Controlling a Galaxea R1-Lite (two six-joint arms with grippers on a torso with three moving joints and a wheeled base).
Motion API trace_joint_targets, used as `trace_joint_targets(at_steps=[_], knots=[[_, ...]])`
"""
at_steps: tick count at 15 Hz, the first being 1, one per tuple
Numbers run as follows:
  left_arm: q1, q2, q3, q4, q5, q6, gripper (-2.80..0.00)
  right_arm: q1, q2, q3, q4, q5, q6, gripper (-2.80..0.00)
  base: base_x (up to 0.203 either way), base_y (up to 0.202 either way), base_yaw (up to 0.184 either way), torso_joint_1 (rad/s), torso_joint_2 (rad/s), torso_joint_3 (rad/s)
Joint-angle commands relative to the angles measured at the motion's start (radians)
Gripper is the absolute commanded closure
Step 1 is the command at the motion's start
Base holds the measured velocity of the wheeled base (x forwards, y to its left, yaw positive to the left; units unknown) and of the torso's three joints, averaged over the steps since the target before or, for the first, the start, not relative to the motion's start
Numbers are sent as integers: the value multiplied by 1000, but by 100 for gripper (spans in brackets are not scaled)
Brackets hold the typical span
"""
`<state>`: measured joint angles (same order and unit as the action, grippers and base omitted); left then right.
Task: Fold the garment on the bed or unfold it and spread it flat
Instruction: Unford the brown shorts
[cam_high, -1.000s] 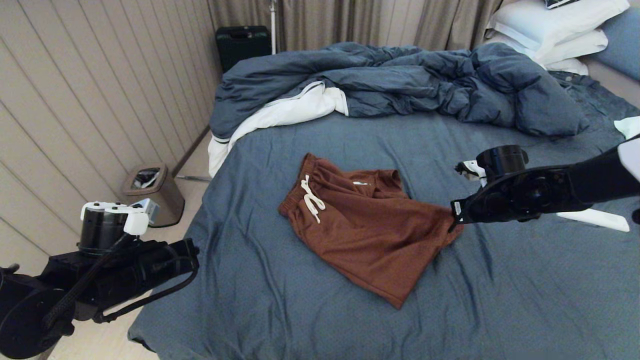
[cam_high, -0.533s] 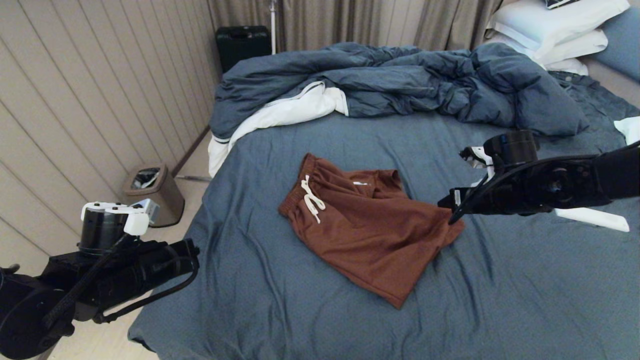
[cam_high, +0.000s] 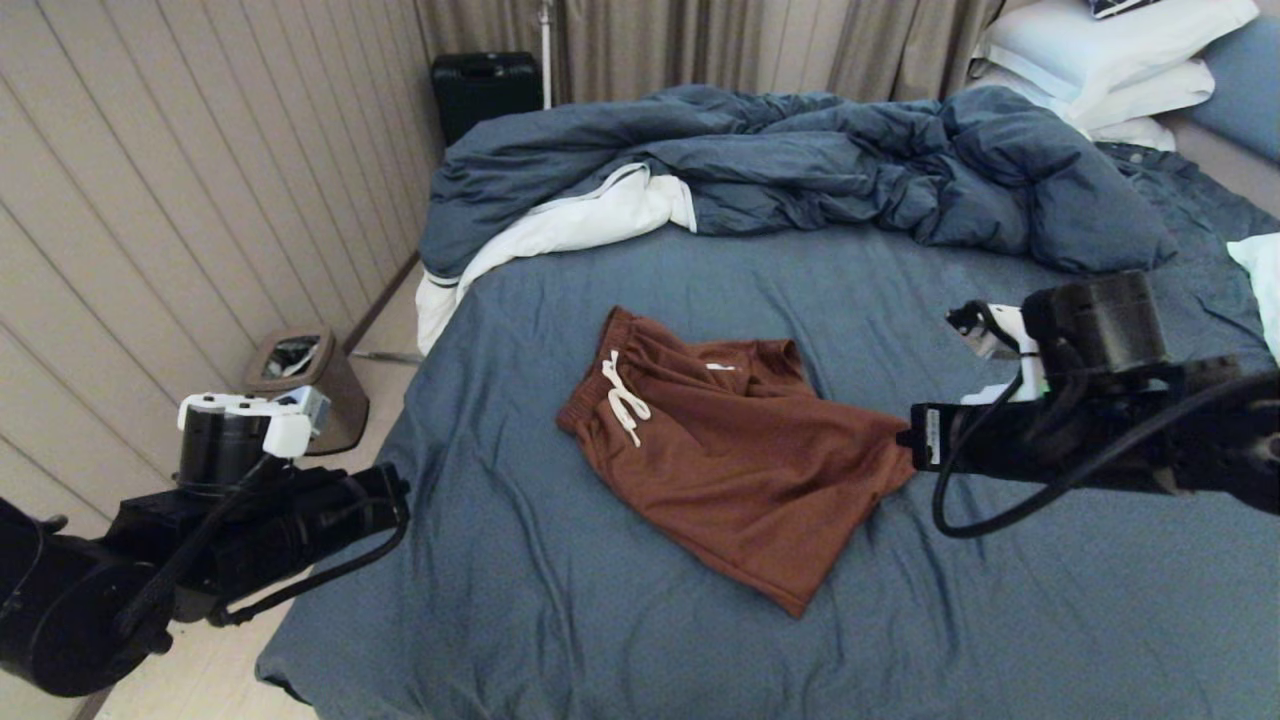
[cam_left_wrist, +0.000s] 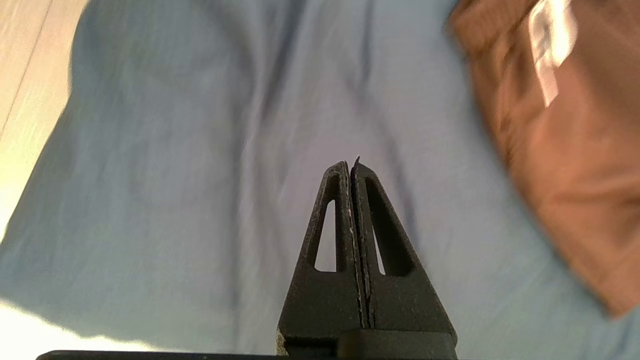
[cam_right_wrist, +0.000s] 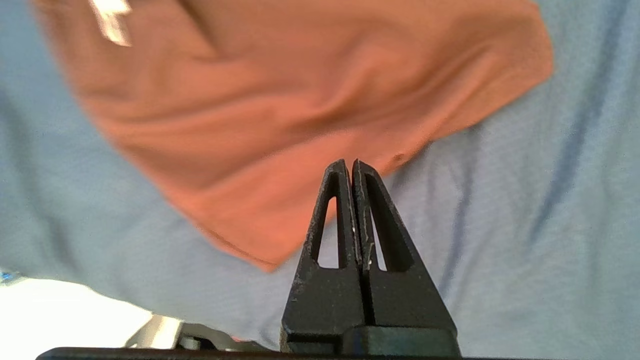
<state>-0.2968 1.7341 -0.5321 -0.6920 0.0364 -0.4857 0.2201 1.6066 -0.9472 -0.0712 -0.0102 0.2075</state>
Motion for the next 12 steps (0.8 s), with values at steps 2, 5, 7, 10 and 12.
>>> trace_joint_targets(at_steps=[2, 5, 7, 10, 12], knots=[[-45, 69, -89, -5, 3, -1, 0, 10, -109, 135, -87, 69, 20, 0, 0, 0, 0, 0, 0, 0], [-114, 126, -234, 50, 5, -3, 0, 33, -103, 200, -125, 90, 20, 0, 0, 0, 0, 0, 0, 0], [-172, 142, -309, 103, 5, 4, 0, 47, -75, 228, -168, 90, 16, 0, 0, 0, 0, 0, 0, 0], [-218, 263, -428, 141, 7, 19, -280, 47, -22, 276, -274, 88, 9, 0, 0, 0, 0, 0, 0, 0], [-240, 356, -496, 137, 9, 50, -280, 47, -14, 291, -315, 87, 9, 0, 0, 0, 0, 0, 0, 0]])
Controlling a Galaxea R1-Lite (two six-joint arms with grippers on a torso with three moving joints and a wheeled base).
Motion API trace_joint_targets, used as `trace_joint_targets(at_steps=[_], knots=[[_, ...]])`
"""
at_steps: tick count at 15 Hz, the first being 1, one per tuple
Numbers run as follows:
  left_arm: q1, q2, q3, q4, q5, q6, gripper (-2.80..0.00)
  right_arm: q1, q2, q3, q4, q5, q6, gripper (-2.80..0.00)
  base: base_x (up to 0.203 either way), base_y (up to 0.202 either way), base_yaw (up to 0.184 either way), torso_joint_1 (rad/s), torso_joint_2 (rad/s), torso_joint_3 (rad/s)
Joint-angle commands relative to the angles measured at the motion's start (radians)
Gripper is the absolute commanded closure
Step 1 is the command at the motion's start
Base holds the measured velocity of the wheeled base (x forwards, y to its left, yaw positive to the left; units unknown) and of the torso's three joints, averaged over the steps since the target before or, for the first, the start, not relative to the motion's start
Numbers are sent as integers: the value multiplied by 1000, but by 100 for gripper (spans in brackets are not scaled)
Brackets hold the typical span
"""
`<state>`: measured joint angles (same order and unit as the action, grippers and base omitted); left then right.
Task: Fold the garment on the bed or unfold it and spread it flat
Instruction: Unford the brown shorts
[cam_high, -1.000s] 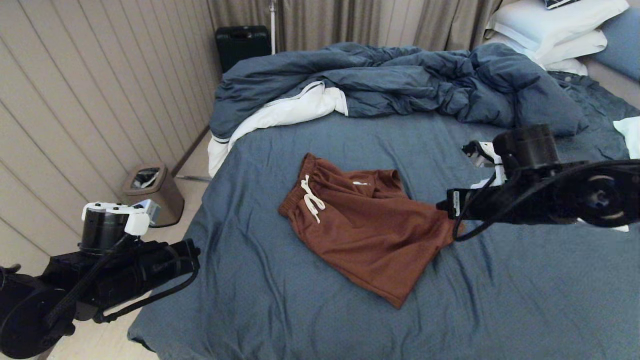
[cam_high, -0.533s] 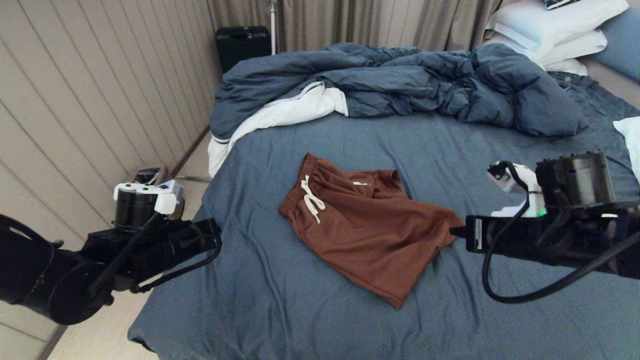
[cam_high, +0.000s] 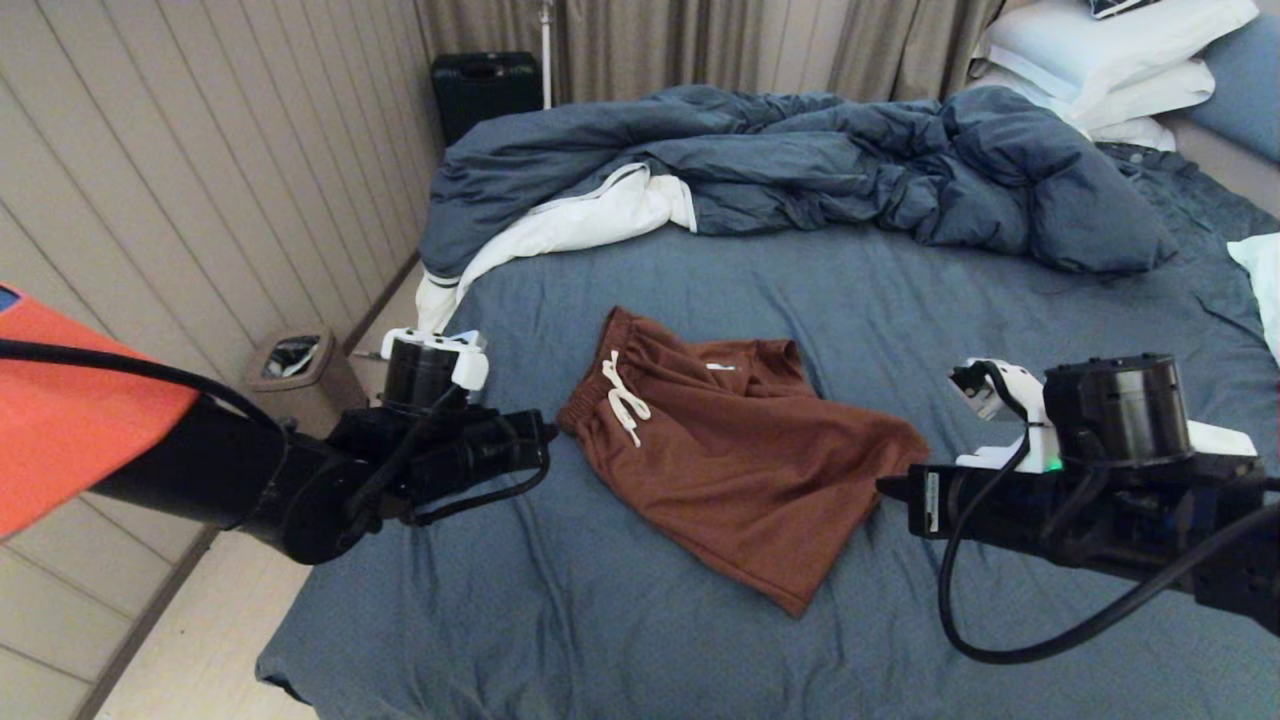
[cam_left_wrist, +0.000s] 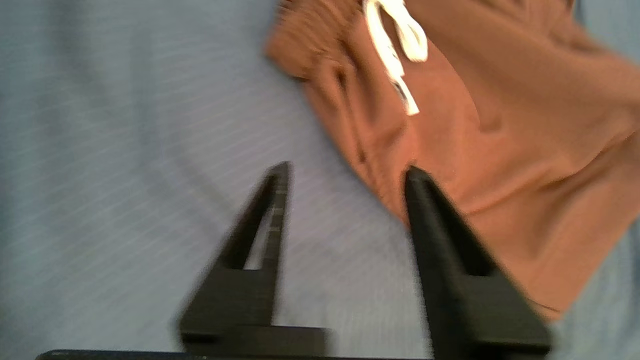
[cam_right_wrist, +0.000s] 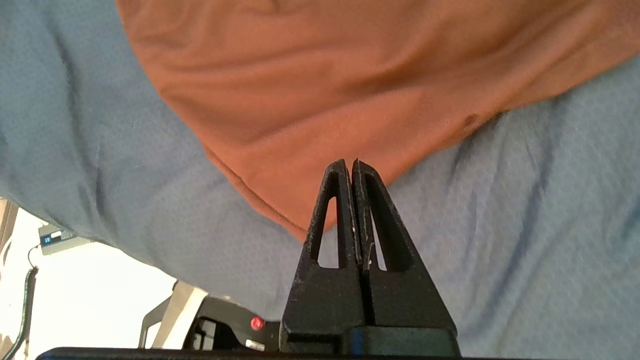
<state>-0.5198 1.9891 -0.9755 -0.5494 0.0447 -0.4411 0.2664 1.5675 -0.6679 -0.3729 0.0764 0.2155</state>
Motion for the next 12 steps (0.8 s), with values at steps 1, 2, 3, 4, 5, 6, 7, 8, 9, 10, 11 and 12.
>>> trace_joint_targets(at_steps=[1, 2, 3, 4, 5, 6, 7, 8, 9, 10, 11, 12], knots=[[-24, 140, -92, -7, 1, 12, -280, -1, 26, 11, -14, -1, 1, 0, 0, 0, 0, 0, 0, 0], [-29, 176, -137, -4, 3, 15, -280, -1, 26, 14, -14, -1, 1, 0, 0, 0, 0, 0, 0, 0], [-33, 213, -184, 1, 4, 17, -280, -1, 28, 17, -15, -3, 1, 0, 0, 0, 0, 0, 0, 0], [-40, 247, -227, 4, 7, 19, -280, -2, 28, 19, -15, -2, 1, 0, 0, 0, 0, 0, 0, 0], [-45, 273, -265, 9, 12, 20, -280, -4, 28, 20, -15, -1, 1, 0, 0, 0, 0, 0, 0, 0], [-48, 302, -310, 21, 25, 22, -280, -4, 29, 24, -17, 0, -1, 0, 0, 0, 0, 0, 0, 0], [-49, 335, -358, 38, 47, 23, -280, -4, 28, 27, -17, 0, -1, 0, 0, 0, 0, 0, 0, 0], [-48, 365, -400, 51, 73, 28, -280, -4, 25, 31, -18, 0, -1, 0, 0, 0, 0, 0, 0, 0], [-46, 392, -435, 57, 101, 51, -280, -4, 23, 36, -26, 0, -1, 0, 0, 0, 0, 0, 0, 0], [-36, 406, -461, 60, 115, 72, -280, -4, 28, 39, -37, 2, -1, 0, 0, 0, 0, 0, 0, 0], [-17, 415, -482, 63, 117, 82, -280, -4, 35, 39, -46, 2, -1, 0, 0, 0, 0, 0, 0, 0], [-3, 425, -500, 64, 119, 93, -280, -4, 44, 39, -48, 2, -1, 0, 0, 0, 0, 0, 0, 0]])
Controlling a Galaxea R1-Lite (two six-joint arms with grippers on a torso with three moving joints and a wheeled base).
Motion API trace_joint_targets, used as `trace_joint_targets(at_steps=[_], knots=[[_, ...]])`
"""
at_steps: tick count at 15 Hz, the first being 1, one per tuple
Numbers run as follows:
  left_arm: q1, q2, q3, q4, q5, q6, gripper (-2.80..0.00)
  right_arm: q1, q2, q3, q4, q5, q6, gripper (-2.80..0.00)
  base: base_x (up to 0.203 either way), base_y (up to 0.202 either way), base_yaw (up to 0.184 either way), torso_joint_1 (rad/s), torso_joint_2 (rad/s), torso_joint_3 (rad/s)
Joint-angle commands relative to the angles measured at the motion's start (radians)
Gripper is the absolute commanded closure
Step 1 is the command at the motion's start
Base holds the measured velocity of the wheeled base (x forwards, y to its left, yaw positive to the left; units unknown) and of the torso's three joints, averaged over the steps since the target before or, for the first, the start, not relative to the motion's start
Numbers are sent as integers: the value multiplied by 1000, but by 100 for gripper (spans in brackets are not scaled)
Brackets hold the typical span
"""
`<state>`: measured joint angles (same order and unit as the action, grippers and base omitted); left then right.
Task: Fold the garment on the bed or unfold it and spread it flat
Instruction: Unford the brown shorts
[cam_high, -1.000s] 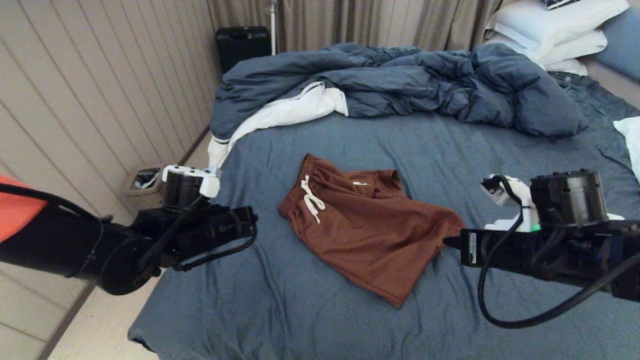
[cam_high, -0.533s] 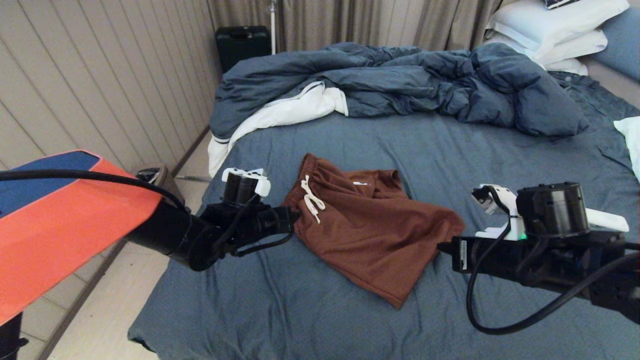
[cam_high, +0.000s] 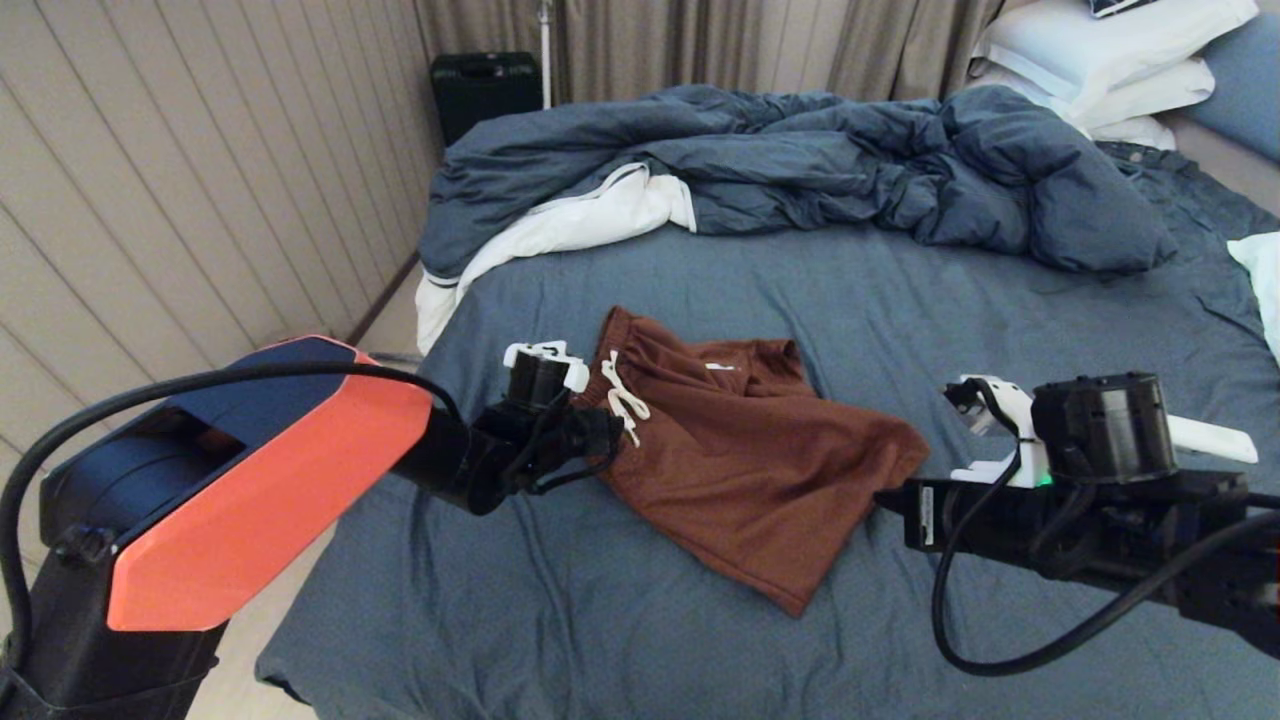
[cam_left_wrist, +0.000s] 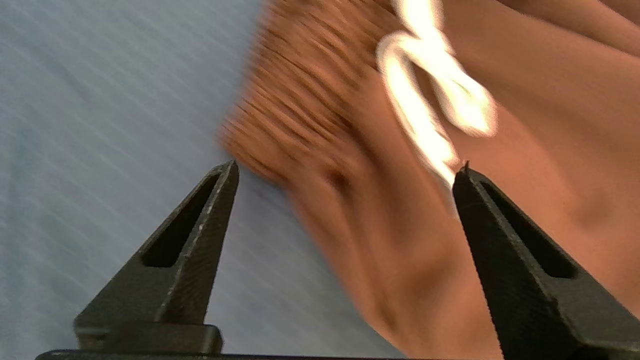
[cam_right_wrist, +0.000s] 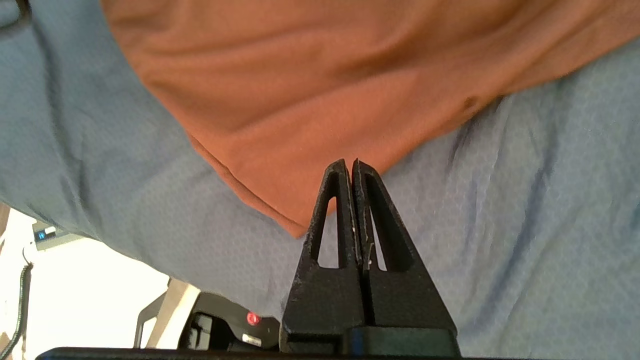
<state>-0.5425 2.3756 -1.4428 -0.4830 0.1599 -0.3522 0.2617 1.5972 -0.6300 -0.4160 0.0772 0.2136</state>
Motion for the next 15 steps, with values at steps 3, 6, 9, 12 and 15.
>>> trace_joint_targets(at_steps=[3, 6, 9, 12, 15], knots=[[52, 88, -120, 17, 37, 34, -280, -1, 21, 1, -6, -1, 1, 0, 0, 0, 0, 0, 0, 0], [76, 124, -163, 24, 56, 65, -280, -2, 30, 0, -4, 1, 2, 0, 0, 0, 0, 0, 0, 0], [60, 131, -183, 44, 56, 67, -280, -6, 43, 1, -19, 1, 3, 0, 0, 0, 0, 0, 0, 0], [53, 154, -200, 81, 53, 67, 0, -10, 50, 2, -50, -3, 3, 0, 0, 0, 0, 0, 0, 0], [38, 139, -210, 92, 52, 62, 0, -9, 57, 14, -82, -7, 2, 0, 0, 0, 0, 0, 0, 0]])
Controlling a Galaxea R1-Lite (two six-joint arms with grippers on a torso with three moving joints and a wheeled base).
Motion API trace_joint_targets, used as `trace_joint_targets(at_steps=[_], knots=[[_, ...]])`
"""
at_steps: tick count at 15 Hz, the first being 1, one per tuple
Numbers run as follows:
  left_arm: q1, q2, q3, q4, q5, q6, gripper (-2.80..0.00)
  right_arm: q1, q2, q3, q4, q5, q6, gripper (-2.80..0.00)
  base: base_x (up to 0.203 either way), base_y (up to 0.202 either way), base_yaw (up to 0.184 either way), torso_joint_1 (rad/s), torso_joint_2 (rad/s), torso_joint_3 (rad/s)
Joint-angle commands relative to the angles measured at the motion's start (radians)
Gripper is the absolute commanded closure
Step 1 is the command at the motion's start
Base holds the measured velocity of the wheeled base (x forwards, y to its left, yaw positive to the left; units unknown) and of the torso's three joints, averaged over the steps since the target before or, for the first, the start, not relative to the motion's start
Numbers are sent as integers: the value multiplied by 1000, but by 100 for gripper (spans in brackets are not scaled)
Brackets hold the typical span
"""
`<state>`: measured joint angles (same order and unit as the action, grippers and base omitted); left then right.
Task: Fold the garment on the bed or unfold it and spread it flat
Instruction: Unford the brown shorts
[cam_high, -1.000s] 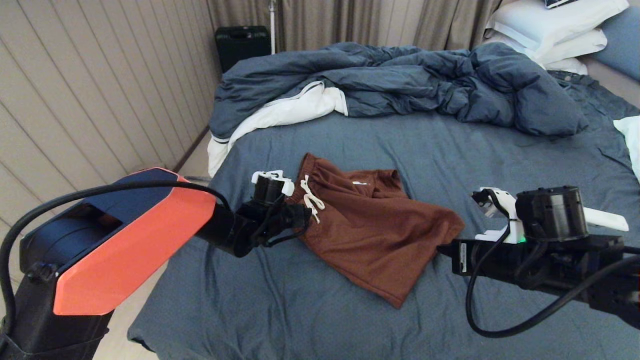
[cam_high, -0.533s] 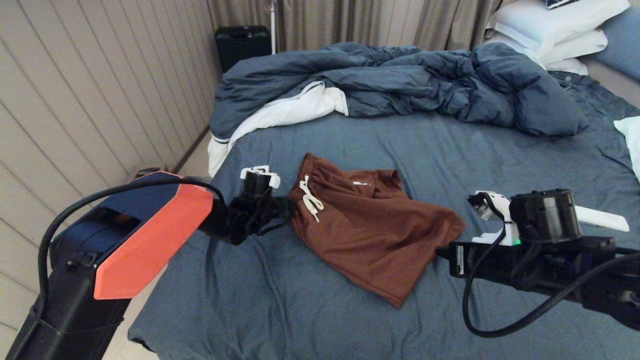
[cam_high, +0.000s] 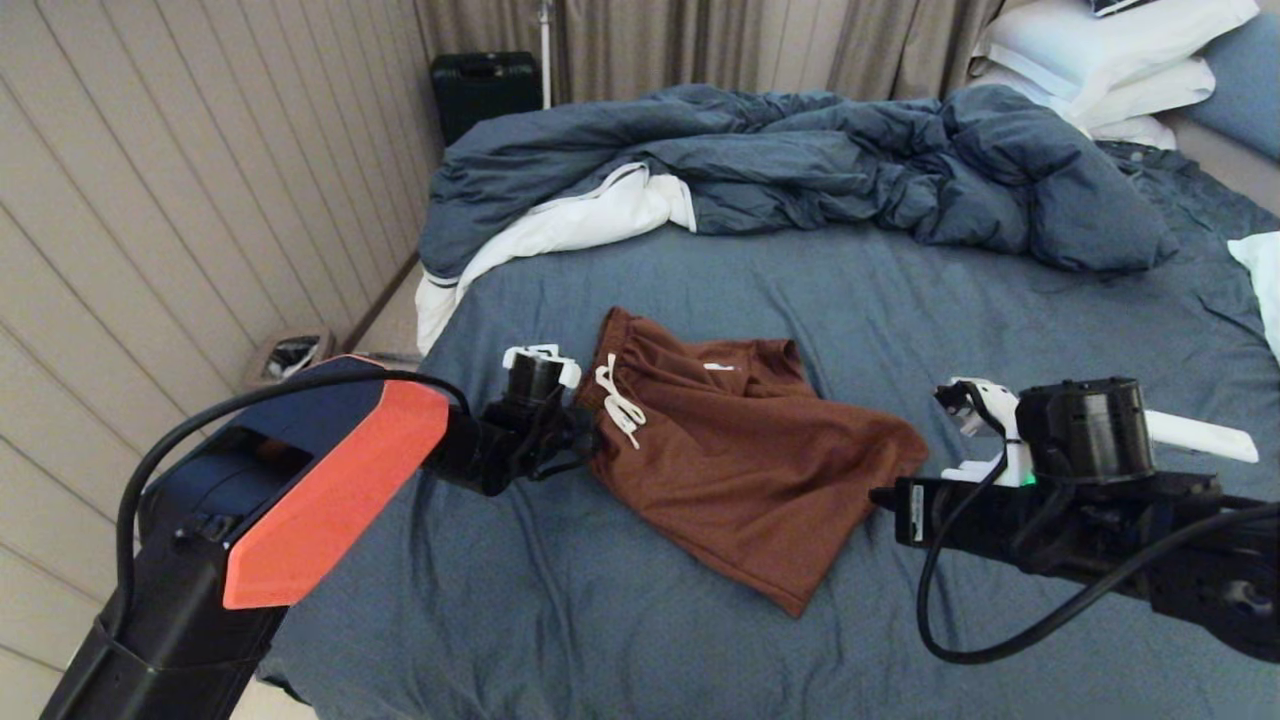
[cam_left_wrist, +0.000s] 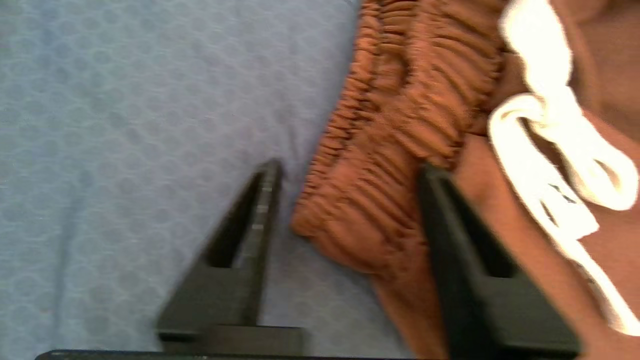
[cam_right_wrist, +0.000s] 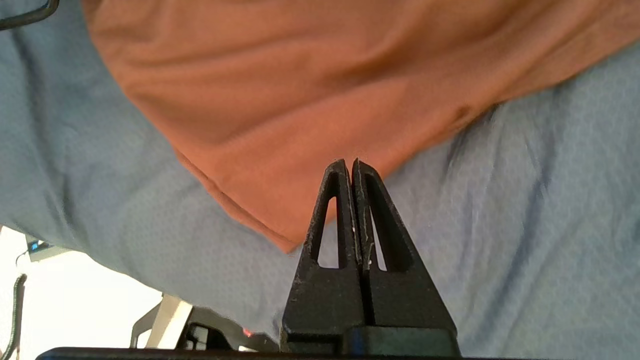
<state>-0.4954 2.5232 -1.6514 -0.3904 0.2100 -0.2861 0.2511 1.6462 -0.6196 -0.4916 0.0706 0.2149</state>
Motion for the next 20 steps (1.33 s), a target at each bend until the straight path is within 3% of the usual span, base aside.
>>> trace_joint_targets(at_steps=[1, 6, 10, 14, 20], knots=[[-19, -19, 4, -1, 2, -6, 0, 1, 8, 4, -8, 0, 1, 0, 0, 0, 0, 0, 0, 0], [-44, -69, 30, 1, 9, -29, 0, -2, 18, 8, -11, 0, 1, 0, 0, 0, 0, 0, 0, 0], [-38, -149, 151, -15, 23, -52, 0, -21, 29, 8, -36, 0, 1, 0, 0, 0, 0, 0, 0, 0], [1, -258, 364, -51, 32, -61, 0, -21, 29, 9, -36, 1, 1, 0, 0, 0, 0, 0, 0, 0], [41, -458, 788, -228, 44, -13, 0, -23, 32, 9, -36, 6, 1, 0, 0, 0, 0, 0, 0, 0]])
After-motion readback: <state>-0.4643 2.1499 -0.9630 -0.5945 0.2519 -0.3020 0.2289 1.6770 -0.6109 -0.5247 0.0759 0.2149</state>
